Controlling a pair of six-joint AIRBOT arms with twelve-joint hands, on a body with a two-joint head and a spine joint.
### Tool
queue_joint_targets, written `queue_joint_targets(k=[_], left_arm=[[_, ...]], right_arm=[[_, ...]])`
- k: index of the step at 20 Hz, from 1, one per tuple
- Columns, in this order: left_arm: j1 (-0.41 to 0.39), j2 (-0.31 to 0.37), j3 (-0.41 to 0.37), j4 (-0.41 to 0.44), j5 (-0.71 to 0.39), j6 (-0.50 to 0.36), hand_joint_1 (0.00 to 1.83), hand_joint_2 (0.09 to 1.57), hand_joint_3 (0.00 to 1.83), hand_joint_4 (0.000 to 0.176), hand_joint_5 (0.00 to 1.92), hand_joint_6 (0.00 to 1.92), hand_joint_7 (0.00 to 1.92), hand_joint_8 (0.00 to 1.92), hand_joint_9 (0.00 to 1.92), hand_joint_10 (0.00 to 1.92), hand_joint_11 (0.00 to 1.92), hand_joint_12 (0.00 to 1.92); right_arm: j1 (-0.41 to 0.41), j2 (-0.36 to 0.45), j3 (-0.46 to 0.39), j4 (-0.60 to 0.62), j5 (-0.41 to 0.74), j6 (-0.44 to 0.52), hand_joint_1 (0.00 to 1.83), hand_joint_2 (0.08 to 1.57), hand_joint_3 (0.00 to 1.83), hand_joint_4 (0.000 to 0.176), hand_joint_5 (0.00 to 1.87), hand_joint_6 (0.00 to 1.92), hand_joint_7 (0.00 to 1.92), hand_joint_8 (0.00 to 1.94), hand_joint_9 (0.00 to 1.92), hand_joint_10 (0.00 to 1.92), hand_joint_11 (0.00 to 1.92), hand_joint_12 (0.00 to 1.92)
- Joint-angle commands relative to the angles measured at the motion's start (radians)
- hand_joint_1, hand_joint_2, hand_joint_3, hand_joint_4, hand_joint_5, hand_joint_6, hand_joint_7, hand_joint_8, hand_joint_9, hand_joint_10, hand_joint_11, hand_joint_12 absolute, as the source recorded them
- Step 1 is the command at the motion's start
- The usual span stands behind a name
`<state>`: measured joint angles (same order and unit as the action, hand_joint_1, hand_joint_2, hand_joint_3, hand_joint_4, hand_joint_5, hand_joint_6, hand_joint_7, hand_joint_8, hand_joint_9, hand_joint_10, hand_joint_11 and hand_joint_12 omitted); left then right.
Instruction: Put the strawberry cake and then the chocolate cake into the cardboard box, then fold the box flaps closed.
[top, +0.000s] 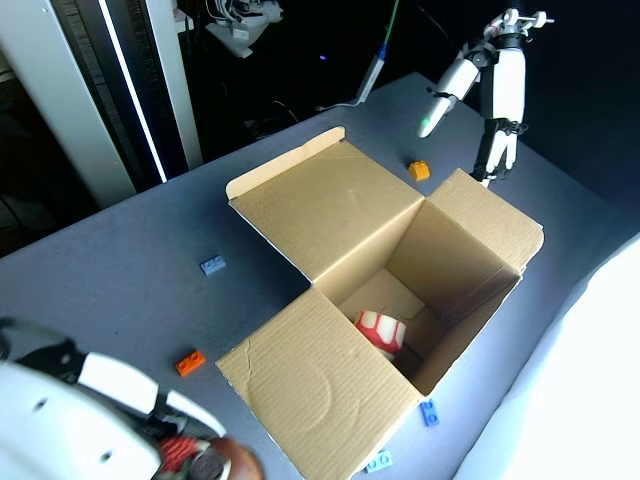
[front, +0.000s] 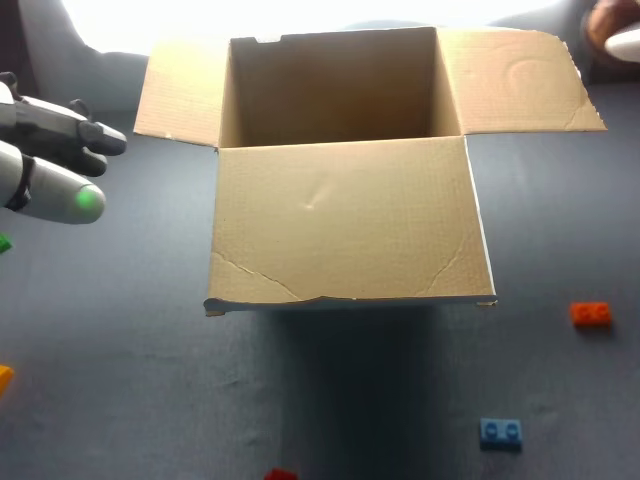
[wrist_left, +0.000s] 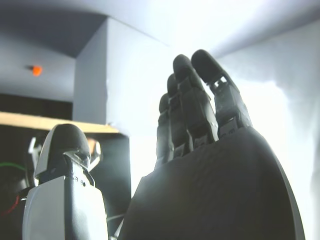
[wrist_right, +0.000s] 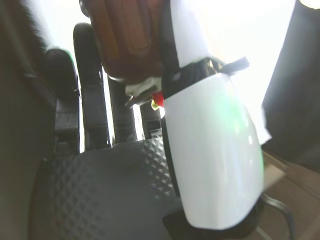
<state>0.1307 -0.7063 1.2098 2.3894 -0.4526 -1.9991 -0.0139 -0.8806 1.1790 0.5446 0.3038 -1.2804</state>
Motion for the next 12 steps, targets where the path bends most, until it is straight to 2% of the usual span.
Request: queue_joint_targets(k=[1,2,3,5,6,7,9,12], left_arm=[[-0.014,0.007,0.000,-0.025,0.084,-0.009,0.53,1.09,0.00,0.030,0.20,0.00,0.33,0.00,0.46,0.01,0.00,1.25],[-0.013,0.007,-0.001,-0.025,0.092,-0.009,0.56,1.09,0.00,0.029,0.22,0.01,0.34,0.01,0.47,0.01,0.01,1.25],[-0.015,0.007,-0.001,-0.025,0.100,-0.009,0.55,1.09,0.00,0.027,0.23,0.01,0.34,0.00,0.46,0.01,0.01,1.26],[-0.020,0.003,-0.001,-0.026,0.115,-0.009,0.54,1.09,0.00,0.029,0.23,0.01,0.34,0.00,0.46,0.01,0.01,1.26],[-0.019,0.002,0.000,-0.025,0.118,-0.009,0.54,1.09,0.00,0.029,0.23,0.01,0.34,0.00,0.46,0.00,0.01,1.26],[-0.017,0.000,0.000,-0.026,0.126,-0.009,0.54,1.09,0.00,0.029,0.23,0.01,0.34,0.00,0.46,0.00,0.01,1.26],[-0.015,-0.006,0.003,-0.026,0.142,-0.009,0.53,1.09,0.00,0.032,0.23,0.01,0.34,0.00,0.46,0.00,0.02,1.26],[-0.006,-0.016,0.005,-0.052,0.168,-0.009,0.55,1.09,0.00,0.034,0.24,0.01,0.35,0.01,0.46,0.01,0.01,1.26]], right_arm=[[0.023,0.007,0.002,-0.015,0.109,0.004,1.16,1.23,0.00,0.019,0.75,1.30,0.79,1.35,0.59,1.21,0.34,1.65],[0.032,-0.008,0.002,-0.019,0.108,0.004,1.17,1.21,0.00,0.001,0.79,1.21,0.80,1.37,0.59,1.26,0.34,1.72],[0.040,-0.023,0.002,-0.022,0.108,-0.002,1.17,1.21,0.00,0.000,0.79,1.18,0.80,1.39,0.58,1.32,0.33,1.78],[0.050,-0.059,0.001,-0.023,0.104,-0.021,1.16,1.22,0.00,0.000,0.75,1.26,0.80,1.37,0.60,1.30,0.35,1.72],[0.052,-0.069,0.001,-0.023,0.105,-0.026,1.16,1.22,0.00,0.007,0.76,1.26,0.81,1.35,0.61,1.27,0.36,1.71],[0.055,-0.079,0.001,-0.023,0.106,-0.029,1.16,1.22,0.00,0.001,0.75,1.26,0.80,1.38,0.59,1.30,0.34,1.75],[0.066,-0.110,0.001,-0.023,0.111,-0.043,1.17,1.22,0.00,0.000,0.76,1.22,0.79,1.41,0.56,1.35,0.33,1.79],[0.071,-0.155,0.001,-0.023,0.112,-0.071,1.17,1.22,0.00,0.000,0.78,1.20,0.78,1.41,0.55,1.33,0.31,1.79]])
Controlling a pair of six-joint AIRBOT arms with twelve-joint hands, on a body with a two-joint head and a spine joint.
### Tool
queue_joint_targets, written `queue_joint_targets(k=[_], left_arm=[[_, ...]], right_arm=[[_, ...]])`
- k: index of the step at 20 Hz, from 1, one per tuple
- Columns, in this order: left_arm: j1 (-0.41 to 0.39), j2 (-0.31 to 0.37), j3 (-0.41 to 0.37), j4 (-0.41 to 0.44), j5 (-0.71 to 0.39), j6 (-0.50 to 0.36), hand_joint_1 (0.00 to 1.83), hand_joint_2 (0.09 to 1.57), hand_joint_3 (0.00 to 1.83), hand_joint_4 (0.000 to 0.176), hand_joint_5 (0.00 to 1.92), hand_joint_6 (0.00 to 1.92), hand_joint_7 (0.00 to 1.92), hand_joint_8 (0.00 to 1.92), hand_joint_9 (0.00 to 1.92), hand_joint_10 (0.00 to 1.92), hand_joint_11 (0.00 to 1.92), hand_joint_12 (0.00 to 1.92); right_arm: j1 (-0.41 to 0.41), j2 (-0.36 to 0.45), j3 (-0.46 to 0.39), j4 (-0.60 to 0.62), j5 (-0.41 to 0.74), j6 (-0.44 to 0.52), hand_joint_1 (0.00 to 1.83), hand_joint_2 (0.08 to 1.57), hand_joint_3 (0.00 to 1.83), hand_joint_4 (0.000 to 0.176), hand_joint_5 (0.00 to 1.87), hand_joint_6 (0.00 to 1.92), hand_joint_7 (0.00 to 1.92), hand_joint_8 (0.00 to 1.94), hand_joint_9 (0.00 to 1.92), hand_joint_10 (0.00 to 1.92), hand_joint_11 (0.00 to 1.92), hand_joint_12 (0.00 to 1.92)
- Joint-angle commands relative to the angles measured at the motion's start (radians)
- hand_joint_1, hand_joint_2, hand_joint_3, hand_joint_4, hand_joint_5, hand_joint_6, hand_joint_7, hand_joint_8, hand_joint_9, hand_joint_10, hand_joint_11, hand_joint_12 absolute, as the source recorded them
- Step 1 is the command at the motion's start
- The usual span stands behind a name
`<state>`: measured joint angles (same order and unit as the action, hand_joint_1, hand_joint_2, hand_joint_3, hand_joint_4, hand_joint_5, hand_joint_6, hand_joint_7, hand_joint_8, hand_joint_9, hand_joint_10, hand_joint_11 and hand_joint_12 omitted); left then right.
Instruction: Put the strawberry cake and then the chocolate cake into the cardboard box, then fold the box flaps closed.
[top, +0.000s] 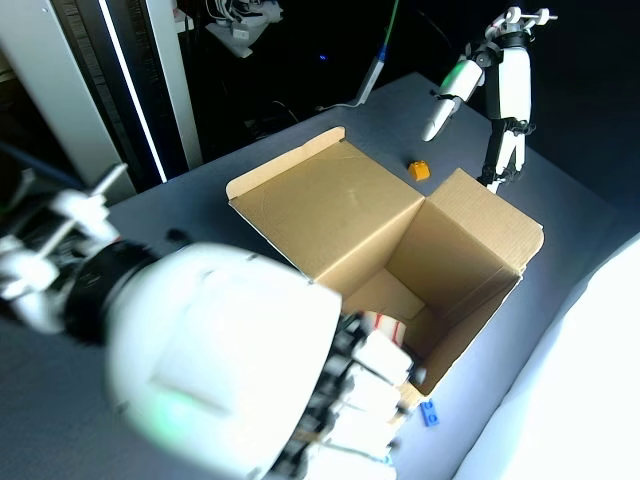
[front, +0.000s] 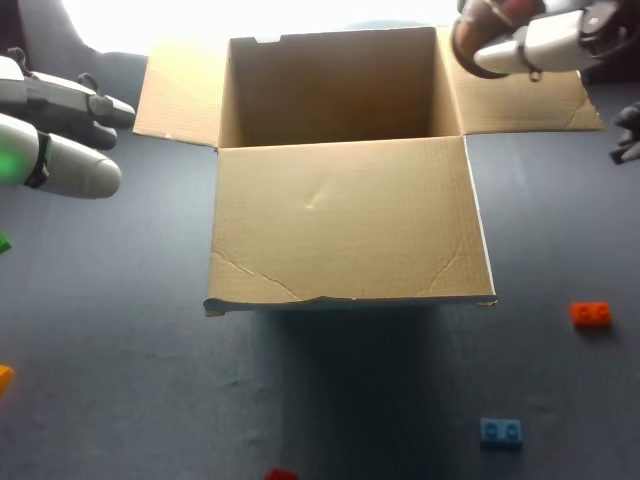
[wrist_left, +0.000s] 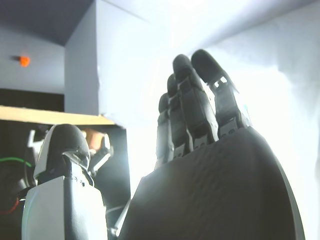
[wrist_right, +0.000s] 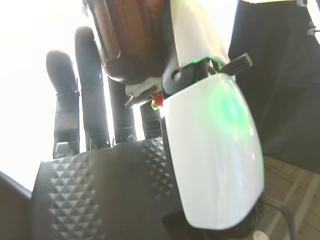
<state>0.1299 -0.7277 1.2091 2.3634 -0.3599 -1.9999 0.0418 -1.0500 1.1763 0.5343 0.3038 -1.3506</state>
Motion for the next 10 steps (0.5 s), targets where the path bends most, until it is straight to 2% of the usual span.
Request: queue_joint_targets(k=[1,2,3,6,8,9,10], left_arm=[[-0.004,0.004,0.005,-0.029,0.079,-0.009,0.54,1.09,0.00,0.034,0.23,0.00,0.35,0.00,0.46,0.00,0.00,1.26],[-0.004,0.001,0.005,-0.030,0.082,-0.009,0.54,1.09,0.00,0.035,0.22,0.00,0.34,0.00,0.45,0.00,0.00,1.26],[-0.001,-0.001,0.005,-0.032,0.085,-0.009,0.53,1.09,0.00,0.037,0.21,0.00,0.34,0.00,0.44,0.00,0.00,1.25],[0.009,-0.005,0.003,-0.058,0.103,-0.009,0.54,1.09,0.00,0.035,0.23,0.01,0.35,0.01,0.46,0.01,0.01,1.25],[0.010,-0.005,0.001,-0.060,0.106,-0.009,0.53,1.09,0.00,0.037,0.21,0.00,0.34,0.00,0.45,0.00,0.00,1.26],[0.010,-0.005,0.000,-0.060,0.106,-0.009,0.52,1.09,0.00,0.034,0.21,0.00,0.34,0.00,0.45,0.00,0.00,1.26],[0.012,-0.006,-0.002,-0.063,0.109,-0.009,0.52,1.09,0.00,0.034,0.21,0.00,0.34,0.00,0.45,0.00,0.00,1.26]], right_arm=[[0.015,0.004,0.004,-0.013,0.113,-0.006,1.17,1.22,0.00,0.000,0.78,1.20,0.79,1.41,0.56,1.34,0.32,1.79],[0.014,-0.011,0.004,-0.013,0.116,-0.010,1.17,1.22,0.00,0.000,0.78,1.21,0.78,1.41,0.55,1.35,0.30,1.80],[0.012,-0.022,0.004,-0.013,0.119,-0.015,1.15,1.23,0.00,0.013,0.76,1.27,0.76,1.40,0.54,1.32,0.30,1.75],[0.001,-0.054,0.004,-0.013,0.131,-0.037,1.17,1.22,0.00,0.000,0.79,1.18,0.79,1.40,0.57,1.28,0.33,1.72],[-0.004,-0.073,0.004,-0.012,0.145,-0.050,1.17,1.22,0.00,0.000,0.77,1.21,0.80,1.39,0.57,1.32,0.33,1.76],[-0.007,-0.082,0.004,-0.012,0.155,-0.059,1.16,1.23,0.00,0.009,0.76,1.26,0.79,1.37,0.57,1.29,0.33,1.75],[-0.008,-0.091,0.004,-0.011,0.160,-0.069,1.16,1.23,0.00,0.009,0.76,1.26,0.79,1.37,0.57,1.29,0.33,1.75]])
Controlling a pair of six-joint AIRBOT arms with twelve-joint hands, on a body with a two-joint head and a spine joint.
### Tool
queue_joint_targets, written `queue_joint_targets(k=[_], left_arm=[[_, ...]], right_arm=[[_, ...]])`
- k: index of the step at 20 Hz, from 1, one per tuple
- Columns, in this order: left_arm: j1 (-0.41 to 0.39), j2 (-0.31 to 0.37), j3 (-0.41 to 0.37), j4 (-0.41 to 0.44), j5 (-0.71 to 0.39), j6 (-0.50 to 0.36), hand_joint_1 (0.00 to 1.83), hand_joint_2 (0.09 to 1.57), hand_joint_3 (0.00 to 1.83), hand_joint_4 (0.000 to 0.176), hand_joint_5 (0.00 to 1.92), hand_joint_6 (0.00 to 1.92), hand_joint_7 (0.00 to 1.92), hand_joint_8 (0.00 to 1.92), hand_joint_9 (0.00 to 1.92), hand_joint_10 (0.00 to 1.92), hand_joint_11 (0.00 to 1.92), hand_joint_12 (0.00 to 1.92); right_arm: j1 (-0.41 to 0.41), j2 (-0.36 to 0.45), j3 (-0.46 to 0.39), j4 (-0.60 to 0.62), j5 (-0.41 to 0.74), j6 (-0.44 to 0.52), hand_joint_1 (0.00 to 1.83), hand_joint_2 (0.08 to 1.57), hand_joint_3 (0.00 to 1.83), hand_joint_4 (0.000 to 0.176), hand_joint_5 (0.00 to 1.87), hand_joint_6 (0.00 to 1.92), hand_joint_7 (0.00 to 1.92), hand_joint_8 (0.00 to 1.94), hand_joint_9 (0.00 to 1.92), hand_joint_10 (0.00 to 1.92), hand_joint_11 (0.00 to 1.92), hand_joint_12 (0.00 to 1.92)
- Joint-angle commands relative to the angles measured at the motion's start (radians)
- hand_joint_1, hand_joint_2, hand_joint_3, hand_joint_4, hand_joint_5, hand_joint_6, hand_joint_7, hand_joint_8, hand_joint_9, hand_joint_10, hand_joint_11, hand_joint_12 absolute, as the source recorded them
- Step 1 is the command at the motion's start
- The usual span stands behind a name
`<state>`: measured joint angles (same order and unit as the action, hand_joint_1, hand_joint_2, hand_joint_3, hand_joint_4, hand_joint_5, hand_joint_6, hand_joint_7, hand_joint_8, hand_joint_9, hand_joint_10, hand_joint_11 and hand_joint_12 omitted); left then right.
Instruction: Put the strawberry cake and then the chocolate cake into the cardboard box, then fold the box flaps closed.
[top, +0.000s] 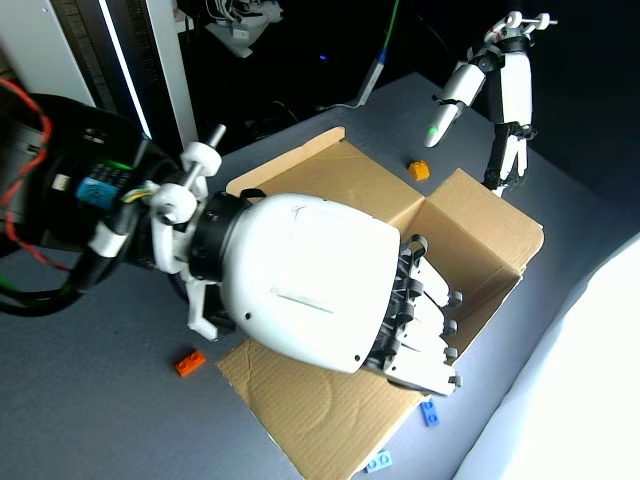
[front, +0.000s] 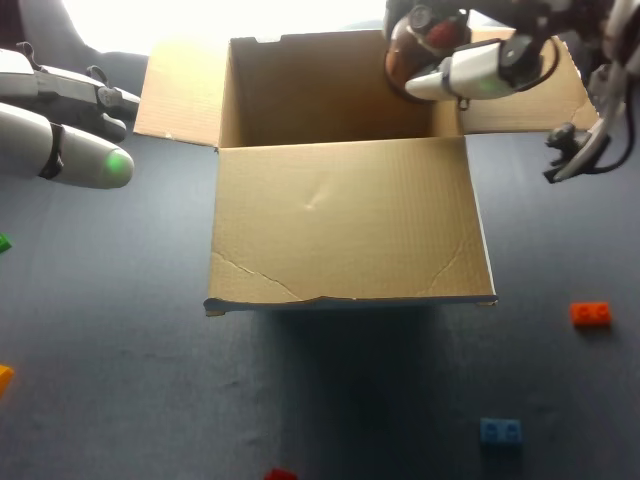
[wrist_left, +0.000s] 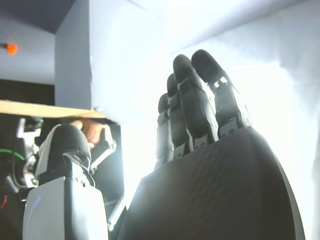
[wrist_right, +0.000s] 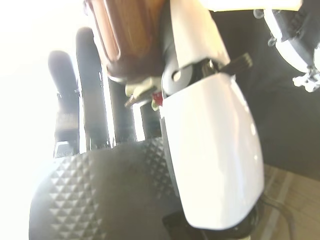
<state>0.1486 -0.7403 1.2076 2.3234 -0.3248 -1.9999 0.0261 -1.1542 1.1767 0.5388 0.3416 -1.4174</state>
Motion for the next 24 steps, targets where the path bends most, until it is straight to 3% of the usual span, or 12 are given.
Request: queue_joint_targets(k=[1,5,11,15,19,20,21,22,23,24], left_arm=[[-0.006,0.005,-0.001,-0.026,0.077,-0.009,0.52,1.09,0.00,0.033,0.21,0.00,0.34,0.00,0.45,0.00,0.00,1.26],[-0.005,0.004,-0.001,-0.037,0.087,-0.009,0.54,1.09,0.00,0.026,0.22,0.01,0.35,0.00,0.45,0.00,0.00,1.26],[-0.002,0.004,0.000,-0.040,0.090,-0.009,0.53,1.09,0.00,0.029,0.22,0.00,0.34,0.00,0.45,0.00,0.01,1.26],[-0.002,0.002,0.006,-0.045,0.090,-0.009,0.52,1.10,0.00,0.024,0.22,0.00,0.34,0.00,0.47,0.01,0.03,1.23],[-0.002,-0.001,0.009,-0.059,0.094,-0.009,0.54,1.09,0.00,0.026,0.23,0.00,0.36,0.01,0.46,0.00,0.02,1.22],[-0.002,-0.001,0.008,-0.062,0.094,-0.009,0.53,1.10,0.00,0.025,0.22,0.00,0.36,0.00,0.46,0.00,0.02,1.22],[-0.002,-0.001,0.007,-0.064,0.094,-0.009,0.53,1.09,0.00,0.025,0.22,0.00,0.36,0.00,0.46,0.00,0.02,1.22],[-0.002,-0.001,0.007,-0.066,0.095,-0.009,0.52,1.09,0.00,0.024,0.21,0.00,0.35,0.00,0.45,0.00,0.02,1.22],[-0.002,-0.001,0.006,-0.067,0.095,-0.009,0.52,1.09,0.00,0.025,0.21,0.00,0.35,0.00,0.45,0.00,0.01,1.22],[-0.002,-0.001,0.006,-0.070,0.095,-0.009,0.51,1.10,0.00,0.026,0.20,0.00,0.35,0.00,0.45,0.00,0.01,1.22]], right_arm=[[0.008,0.006,0.004,-0.015,0.122,-0.009,1.17,1.22,0.00,0.000,0.78,1.21,0.80,1.37,0.59,1.28,0.34,1.74],[0.000,-0.028,0.006,-0.013,0.125,-0.010,1.16,1.23,0.00,0.004,0.78,1.22,0.76,1.42,0.54,1.35,0.32,1.78],[-0.010,-0.078,0.040,-0.005,0.119,0.002,1.17,1.22,0.00,0.000,0.81,1.15,0.77,1.45,0.52,1.37,0.28,1.81],[-0.010,-0.100,0.065,-0.003,0.095,0.015,1.17,1.22,0.00,0.000,0.81,1.13,0.77,1.46,0.53,1.35,0.32,1.76],[-0.012,-0.117,0.080,-0.004,0.087,0.020,1.14,1.25,0.00,0.000,0.72,1.29,0.76,1.44,0.54,1.29,0.31,1.74],[-0.016,-0.122,0.084,-0.004,0.083,0.020,1.14,1.24,0.00,0.005,0.71,1.32,0.79,1.38,0.57,1.21,0.32,1.72],[-0.018,-0.124,0.085,-0.005,0.081,0.019,1.02,1.24,0.00,0.000,0.73,1.35,0.66,0.90,0.54,1.14,0.28,1.68],[-0.021,-0.126,0.085,-0.005,0.080,0.017,0.90,1.17,0.00,0.000,0.58,0.67,0.64,0.56,0.53,0.98,0.22,1.60],[-0.022,-0.126,0.085,-0.005,0.081,0.017,0.78,1.14,0.00,0.000,0.53,0.30,0.66,0.26,0.56,0.73,0.19,1.47],[-0.021,-0.126,0.085,-0.005,0.082,0.018,0.66,1.11,0.00,0.000,0.48,0.11,0.64,0.09,0.57,0.47,0.17,1.36]])
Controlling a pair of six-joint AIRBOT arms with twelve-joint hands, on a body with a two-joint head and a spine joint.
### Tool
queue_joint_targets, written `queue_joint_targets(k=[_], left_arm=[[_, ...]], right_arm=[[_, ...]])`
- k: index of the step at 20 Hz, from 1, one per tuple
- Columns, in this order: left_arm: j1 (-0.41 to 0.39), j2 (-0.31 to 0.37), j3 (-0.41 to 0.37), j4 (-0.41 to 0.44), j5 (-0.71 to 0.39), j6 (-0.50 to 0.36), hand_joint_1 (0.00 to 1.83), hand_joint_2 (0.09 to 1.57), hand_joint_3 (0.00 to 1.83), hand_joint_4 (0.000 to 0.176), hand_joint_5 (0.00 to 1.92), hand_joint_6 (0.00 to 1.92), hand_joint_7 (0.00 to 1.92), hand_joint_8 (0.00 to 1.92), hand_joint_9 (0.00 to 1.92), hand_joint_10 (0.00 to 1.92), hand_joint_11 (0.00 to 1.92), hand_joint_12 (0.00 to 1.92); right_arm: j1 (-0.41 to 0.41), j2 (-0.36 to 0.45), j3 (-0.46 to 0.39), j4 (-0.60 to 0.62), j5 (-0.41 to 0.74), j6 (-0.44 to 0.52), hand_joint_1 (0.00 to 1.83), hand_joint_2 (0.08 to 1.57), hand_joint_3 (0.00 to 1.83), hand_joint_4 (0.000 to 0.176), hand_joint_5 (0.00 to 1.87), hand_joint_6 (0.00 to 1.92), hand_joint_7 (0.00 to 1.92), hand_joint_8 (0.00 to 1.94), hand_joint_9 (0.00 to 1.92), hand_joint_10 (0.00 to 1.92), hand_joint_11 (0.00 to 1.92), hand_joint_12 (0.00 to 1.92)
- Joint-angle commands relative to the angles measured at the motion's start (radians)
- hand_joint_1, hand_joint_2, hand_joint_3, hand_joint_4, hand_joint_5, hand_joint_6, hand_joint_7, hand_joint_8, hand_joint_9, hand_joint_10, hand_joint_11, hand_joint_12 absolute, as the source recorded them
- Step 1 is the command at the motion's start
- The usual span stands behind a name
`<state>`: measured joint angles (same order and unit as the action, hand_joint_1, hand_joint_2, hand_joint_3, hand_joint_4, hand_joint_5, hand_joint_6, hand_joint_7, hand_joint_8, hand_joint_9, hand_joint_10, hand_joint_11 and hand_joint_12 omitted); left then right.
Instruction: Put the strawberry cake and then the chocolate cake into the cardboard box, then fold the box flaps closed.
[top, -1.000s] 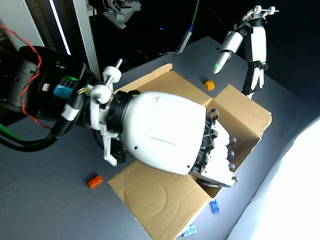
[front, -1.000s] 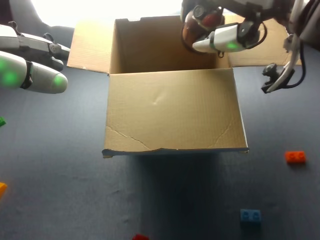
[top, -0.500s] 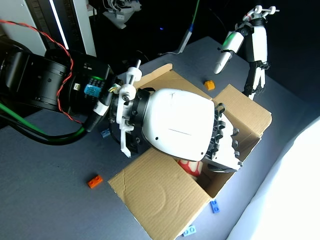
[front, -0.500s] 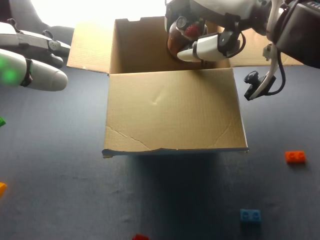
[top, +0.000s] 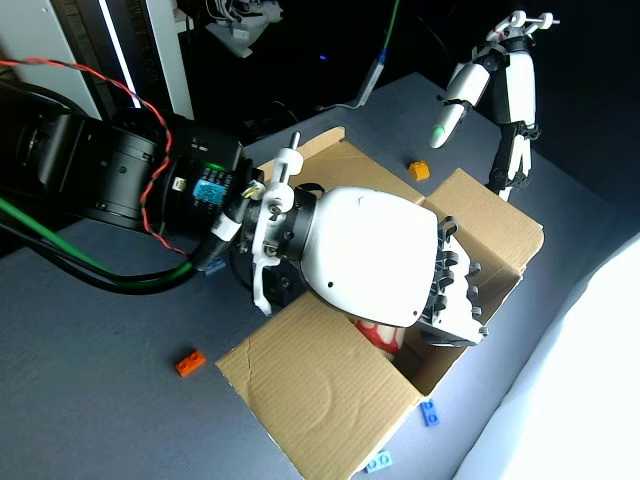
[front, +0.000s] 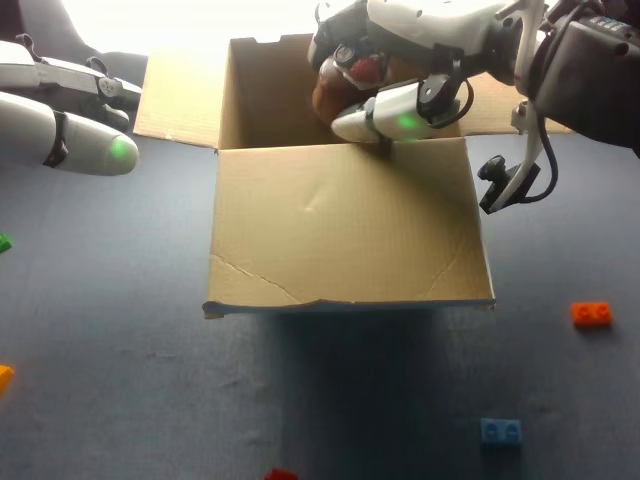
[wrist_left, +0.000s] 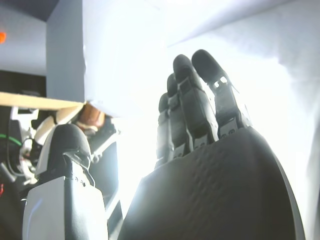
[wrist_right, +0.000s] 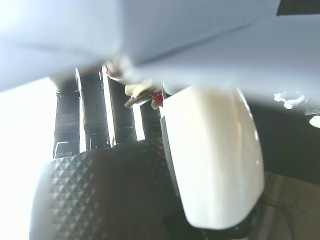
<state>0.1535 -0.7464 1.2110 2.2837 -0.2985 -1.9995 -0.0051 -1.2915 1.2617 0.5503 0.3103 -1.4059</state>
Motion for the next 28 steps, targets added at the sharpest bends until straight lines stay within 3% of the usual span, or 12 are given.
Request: queue_joint_targets(k=[1,4,9,10,21,23,28], left_arm=[[-0.007,0.005,0.002,-0.032,0.069,-0.009,0.52,1.09,0.00,0.025,0.23,0.01,0.36,0.00,0.46,0.01,0.02,1.22],[-0.009,0.005,0.002,-0.037,0.069,-0.009,0.53,1.09,0.00,0.032,0.23,0.01,0.36,0.00,0.46,0.01,0.02,1.23],[-0.015,0.005,-0.007,-0.048,0.068,-0.009,0.53,1.09,0.00,0.029,0.24,0.01,0.36,0.00,0.47,0.01,0.04,1.22],[-0.016,0.005,-0.009,-0.050,0.068,-0.009,0.52,1.09,0.00,0.030,0.23,0.01,0.37,0.00,0.47,0.01,0.04,1.22],[-0.063,0.001,-0.020,-0.099,0.068,-0.009,0.51,1.10,0.00,0.031,0.24,0.01,0.39,0.00,0.48,0.01,0.02,1.23],[-0.080,-0.001,-0.024,-0.109,0.068,-0.009,0.50,1.10,0.00,0.026,0.24,0.01,0.38,0.00,0.48,0.01,0.03,1.22],[-0.123,-0.013,-0.032,-0.117,0.059,-0.009,0.50,1.10,0.00,0.034,0.24,0.01,0.39,0.01,0.48,0.01,0.03,1.22]], right_arm=[[0.010,0.011,0.000,-0.017,0.113,0.006,0.61,1.10,0.00,0.000,0.46,0.03,0.61,0.02,0.60,0.29,0.15,1.30],[0.008,0.011,0.000,-0.017,0.113,0.006,0.54,1.03,0.00,0.000,0.29,0.00,0.40,0.00,0.47,0.03,0.00,1.14],[0.010,0.022,-0.002,-0.016,0.113,0.006,0.51,0.95,0.00,0.009,0.12,0.00,0.19,0.00,0.21,0.00,0.00,0.62],[0.012,0.029,-0.005,-0.016,0.113,0.005,0.49,0.95,0.00,0.012,0.11,0.00,0.18,0.00,0.20,0.00,0.00,0.60],[0.042,0.180,-0.092,-0.032,0.089,-0.014,0.41,0.98,0.01,0.000,0.16,0.01,0.22,0.00,0.22,0.00,0.00,0.64],[0.042,0.217,-0.113,-0.032,0.094,-0.013,0.35,0.99,0.00,0.000,0.21,0.01,0.29,0.01,0.28,0.02,0.00,0.76],[0.026,0.344,-0.190,-0.031,0.148,0.029,0.28,1.03,0.00,0.000,0.26,0.01,0.34,0.01,0.33,0.02,0.00,0.85]])
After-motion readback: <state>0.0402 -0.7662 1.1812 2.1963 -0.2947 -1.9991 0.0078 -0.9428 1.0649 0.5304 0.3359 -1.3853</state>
